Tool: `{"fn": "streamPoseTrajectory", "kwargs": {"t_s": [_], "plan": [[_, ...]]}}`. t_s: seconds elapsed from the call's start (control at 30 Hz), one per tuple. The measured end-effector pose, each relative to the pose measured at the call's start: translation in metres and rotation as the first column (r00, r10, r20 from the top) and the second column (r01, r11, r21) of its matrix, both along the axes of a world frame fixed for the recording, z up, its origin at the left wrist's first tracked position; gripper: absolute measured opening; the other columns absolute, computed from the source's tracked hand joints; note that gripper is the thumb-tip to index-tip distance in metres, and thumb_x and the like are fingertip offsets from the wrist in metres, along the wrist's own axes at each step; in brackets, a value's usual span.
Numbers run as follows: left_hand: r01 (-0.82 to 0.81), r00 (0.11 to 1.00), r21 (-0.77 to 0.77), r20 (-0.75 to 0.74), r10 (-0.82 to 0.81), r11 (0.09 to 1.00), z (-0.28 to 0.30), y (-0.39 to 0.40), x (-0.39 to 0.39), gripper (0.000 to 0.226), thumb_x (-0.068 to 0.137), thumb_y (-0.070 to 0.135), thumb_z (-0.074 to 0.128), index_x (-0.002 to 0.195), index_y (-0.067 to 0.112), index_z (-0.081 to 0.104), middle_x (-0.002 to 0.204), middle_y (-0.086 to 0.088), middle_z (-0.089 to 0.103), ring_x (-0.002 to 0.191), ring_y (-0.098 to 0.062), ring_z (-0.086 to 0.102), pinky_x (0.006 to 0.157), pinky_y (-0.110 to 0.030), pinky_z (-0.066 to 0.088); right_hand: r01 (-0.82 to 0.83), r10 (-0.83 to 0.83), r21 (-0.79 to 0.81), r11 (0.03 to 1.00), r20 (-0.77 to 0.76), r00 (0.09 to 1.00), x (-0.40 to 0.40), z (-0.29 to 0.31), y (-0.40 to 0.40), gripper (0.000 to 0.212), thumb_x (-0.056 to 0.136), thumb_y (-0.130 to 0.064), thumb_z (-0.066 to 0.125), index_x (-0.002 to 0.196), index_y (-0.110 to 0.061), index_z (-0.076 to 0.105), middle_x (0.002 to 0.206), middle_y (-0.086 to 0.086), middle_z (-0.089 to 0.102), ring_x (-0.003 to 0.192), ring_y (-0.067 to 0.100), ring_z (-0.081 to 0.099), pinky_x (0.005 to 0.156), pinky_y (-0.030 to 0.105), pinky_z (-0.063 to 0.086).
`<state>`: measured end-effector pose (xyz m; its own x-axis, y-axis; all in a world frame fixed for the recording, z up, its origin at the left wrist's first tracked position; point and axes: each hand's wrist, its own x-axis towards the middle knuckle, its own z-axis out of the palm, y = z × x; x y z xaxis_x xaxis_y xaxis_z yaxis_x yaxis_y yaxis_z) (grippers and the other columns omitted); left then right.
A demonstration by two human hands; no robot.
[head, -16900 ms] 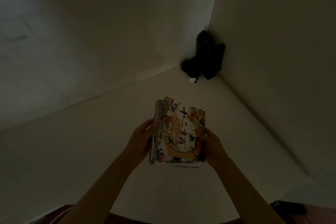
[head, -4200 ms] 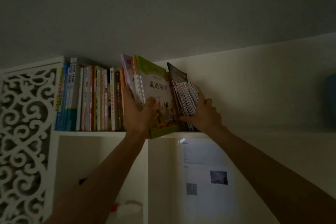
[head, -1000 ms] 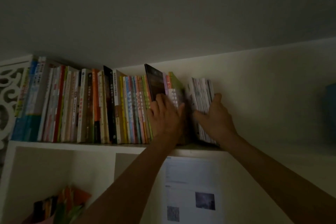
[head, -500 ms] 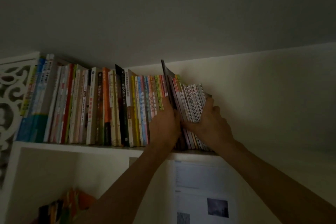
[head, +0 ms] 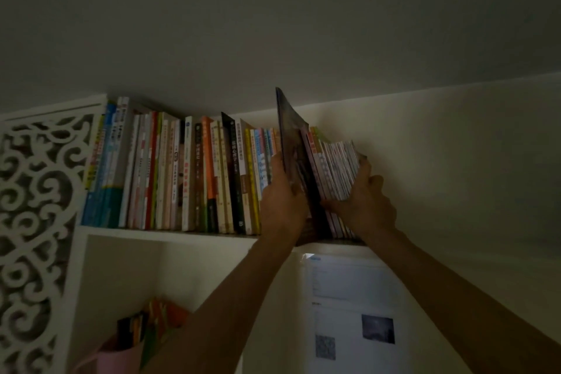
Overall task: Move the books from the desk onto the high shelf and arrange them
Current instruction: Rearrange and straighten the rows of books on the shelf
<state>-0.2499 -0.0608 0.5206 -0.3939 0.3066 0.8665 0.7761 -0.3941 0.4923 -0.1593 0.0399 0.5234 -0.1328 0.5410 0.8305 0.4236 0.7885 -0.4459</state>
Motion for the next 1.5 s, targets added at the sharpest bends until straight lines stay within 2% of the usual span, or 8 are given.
{"fn": "streamPoseTrajectory", "kwargs": {"t_s": [0.2,0.4,0.5,0.63,0.8,1.03,1.17,1.5], "plan": [[-0.159,0.985,0.148,-0.041,0.167,0.976,0.007,-0.052,-0.021,0.041,0.098,0.017,0.04,0.138,0.022,0.033,0.08,0.016,0.048,0.074,-0.01,0.058,0.062,-0.023,0.048,-0.042,0.043,0.026,0.999,-0.031,0.999,-0.007,0.002,-0.004,0.096,0.07,-0.036,0.081,0.141,-0.02,0.018,0.13,0.014,0.039,0.109,0.032,0.051,0.072,0.029,0.037],[-0.345,0.938,0.185,0.055,0.341,0.92,0.003,-0.096,-0.056,0.047,0.096,0.006,0.037,0.14,0.02,0.032,0.101,0.007,0.047,0.084,-0.011,0.049,0.073,-0.028,0.043,0.047,-0.047,0.008,0.999,0.031,0.998,-0.011,0.004,-0.012,0.104,0.074,-0.045,0.075,0.147,-0.012,0.009,0.147,0.018,0.021,0.132,0.036,0.03,0.101,0.047,0.033],[-0.379,0.925,0.181,0.06,0.375,0.907,-0.002,-0.108,-0.072,0.049,0.096,0.006,0.037,0.141,0.023,0.03,0.104,0.001,0.051,0.087,-0.016,0.053,0.077,-0.034,0.049,0.254,-0.261,0.327,0.91,-0.022,0.965,-0.032,0.007,-0.031,0.092,0.077,-0.043,0.071,0.144,-0.006,0.021,0.15,0.023,0.022,0.138,0.043,0.018,0.109,0.061,0.015],[-0.324,0.946,0.185,0.053,0.32,0.928,-0.005,-0.117,-0.087,0.05,0.097,0.01,0.035,0.143,0.026,0.026,0.11,-0.002,0.056,0.088,-0.019,0.058,0.08,-0.041,0.053,0.234,-0.247,0.63,0.741,-0.068,0.967,-0.087,0.011,-0.057,0.085,0.072,-0.035,0.077,0.139,-0.007,0.033,0.139,0.024,0.042,0.131,0.043,0.035,0.105,0.062,0.029],[-0.259,0.965,0.181,0.019,0.26,0.949,-0.013,-0.121,-0.113,0.05,0.098,0.012,0.038,0.144,0.026,0.025,0.113,0.004,0.052,0.086,-0.005,0.053,0.084,-0.037,0.051,0.157,-0.206,0.325,0.932,0.119,0.971,-0.139,0.013,-0.056,0.088,0.084,-0.053,0.057,0.148,-0.01,0.014,0.156,0.019,0.007,0.143,0.037,0.004,0.114,0.055,0.004],[-0.111,0.994,0.256,0.005,0.113,0.96,-0.016,-0.114,-0.144,0.052,0.093,0.012,0.044,0.142,0.019,0.028,0.131,-0.003,0.05,0.115,-0.018,0.053,0.094,-0.051,0.048,0.217,-0.257,0.269,0.938,0.125,0.958,-0.152,0.018,-0.038,0.1,0.077,-0.061,0.06,0.148,-0.014,0.008,0.157,0.013,-0.001,0.144,0.033,-0.005,0.112,0.059,0.001],[-0.067,0.997,0.275,-0.006,0.071,0.959,-0.013,-0.109,-0.147,0.051,0.095,0.01,0.044,0.142,0.02,0.028,0.121,-0.002,0.056,0.102,-0.017,0.06,0.087,-0.049,0.052,0.192,-0.242,0.268,0.944,0.17,0.955,-0.148,0.024,-0.036,0.109,0.073,-0.066,0.061,0.149,-0.029,-0.007,0.155,0.013,-0.021,0.142,0.035,-0.017,0.109,0.063,-0.004],[-0.003,0.996,0.292,-0.079,0.027,0.957,-0.001,-0.101,-0.138,0.048,0.094,0.005,0.043,0.139,0.021,0.031,0.124,0.001,0.054,0.108,-0.014,0.057,0.093,-0.044,0.05,0.146,-0.233,0.315,0.938,0.259,0.937,-0.133,0.021,-0.029,0.074,0.085,-0.055,0.055,0.144,-0.05,0.011,0.154,0.005,-0.026,0.14,0.033,-0.026,0.104,0.066,-0.014]]}}
